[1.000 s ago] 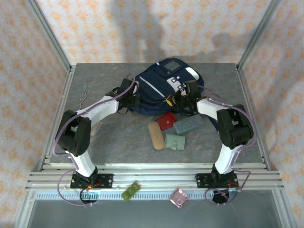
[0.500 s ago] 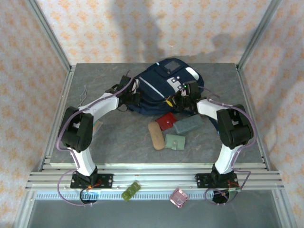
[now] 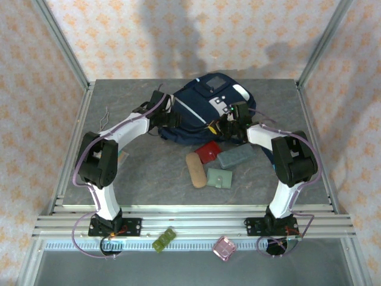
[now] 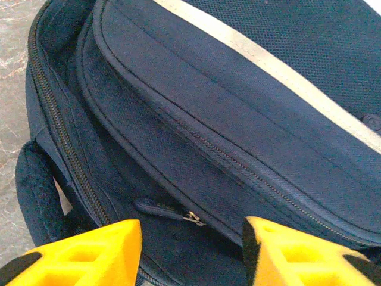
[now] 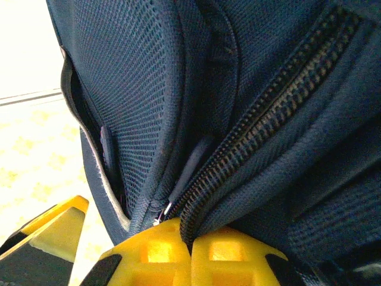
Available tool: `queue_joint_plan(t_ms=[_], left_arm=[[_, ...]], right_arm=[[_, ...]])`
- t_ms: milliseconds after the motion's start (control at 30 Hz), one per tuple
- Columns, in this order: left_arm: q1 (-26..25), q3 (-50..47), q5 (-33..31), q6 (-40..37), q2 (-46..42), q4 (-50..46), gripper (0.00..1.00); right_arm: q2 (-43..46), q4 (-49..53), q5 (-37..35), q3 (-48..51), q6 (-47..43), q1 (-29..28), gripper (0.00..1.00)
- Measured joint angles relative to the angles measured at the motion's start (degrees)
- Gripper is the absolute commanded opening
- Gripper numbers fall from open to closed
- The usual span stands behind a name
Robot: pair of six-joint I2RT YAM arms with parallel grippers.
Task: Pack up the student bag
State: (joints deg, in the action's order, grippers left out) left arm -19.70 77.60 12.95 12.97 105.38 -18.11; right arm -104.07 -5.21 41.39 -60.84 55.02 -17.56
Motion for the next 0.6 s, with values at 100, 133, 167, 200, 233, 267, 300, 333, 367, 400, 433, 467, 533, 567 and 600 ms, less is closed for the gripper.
queue_joint_plan(t_ms=[100, 133, 167, 200, 233, 267, 300, 333, 367, 400, 433, 467, 533, 567, 600], left_arm=[[0.0, 0.0, -0.4, -1.0, 0.5, -0.4, 0.57], [0.0, 0.0, -0.4, -1.1, 0.7, -0.4, 0.57], [0.0, 0.0, -0.4, -1.1, 0.8, -0.4, 0.56], [0.0, 0.0, -0.4, -1.2, 0.9, -0.4, 0.54], [0.0, 0.0, -0.3, -1.3, 1.1, -0.4, 0.52], [0.0, 0.0, -0.3, -1.3, 1.2, -0.4, 0.48], [0.0, -0.2, -0.3, -1.2, 1.3, -0.3, 0.45], [0.0, -0.6, -0.3, -1.0, 1.3, 0.0, 0.4], [0.0, -1.6, -0.3, -0.8, 1.3, 0.8, 0.34], [0.0, -2.9, -0.3, -0.4, 1.1, 1.8, 0.28], [0.0, -4.3, -0.2, 0.0, 1.0, 2.6, 0.25], [0.0, -5.9, -0.1, 0.6, 0.9, 3.5, 0.25], [0.1, -8.9, 0.3, 1.7, 0.7, 5.3, 0.25], [0.1, -10.0, 0.5, 2.1, 0.6, 6.3, 0.24], [0.1, -10.8, 0.6, 2.4, 0.4, 7.3, 0.24]], right_arm=[[0.0, 0.0, 0.0, 0.0, 0.0, 0.0, 0.0], [0.0, 0.0, 0.0, 0.1, 0.0, 0.0, 0.0], [0.0, 0.0, 0.0, 0.1, -0.2, 0.0, 0.0], [0.0, 0.0, 0.0, 0.1, -0.3, 0.0, 0.0], [0.0, 0.0, 0.0, 0.1, -0.5, 0.0, 0.0], [0.0, 0.1, 0.0, 0.1, -0.7, 0.0, 0.0], [0.0, 0.4, 0.0, 0.1, -1.1, 0.0, 0.06], [0.0, 1.0, -0.1, 0.0, -1.6, 0.0, 0.12], [0.0, 1.8, -0.4, -0.3, -2.2, 0.0, 0.19], [0.0, 2.5, -1.0, -0.6, -3.0, 0.0, 0.24], [0.1, 3.2, -1.6, -0.8, -3.7, 0.0, 0.27], [0.4, 4.0, -2.3, -0.9, -4.4, 0.0, 0.28], [1.5, 5.4, -3.5, -1.0, -5.2, -0.1, 0.29], [2.1, 6.1, -3.9, -1.0, -5.5, -0.3, 0.29], [2.6, 6.4, -4.1, -1.0, -5.6, -0.5, 0.29]])
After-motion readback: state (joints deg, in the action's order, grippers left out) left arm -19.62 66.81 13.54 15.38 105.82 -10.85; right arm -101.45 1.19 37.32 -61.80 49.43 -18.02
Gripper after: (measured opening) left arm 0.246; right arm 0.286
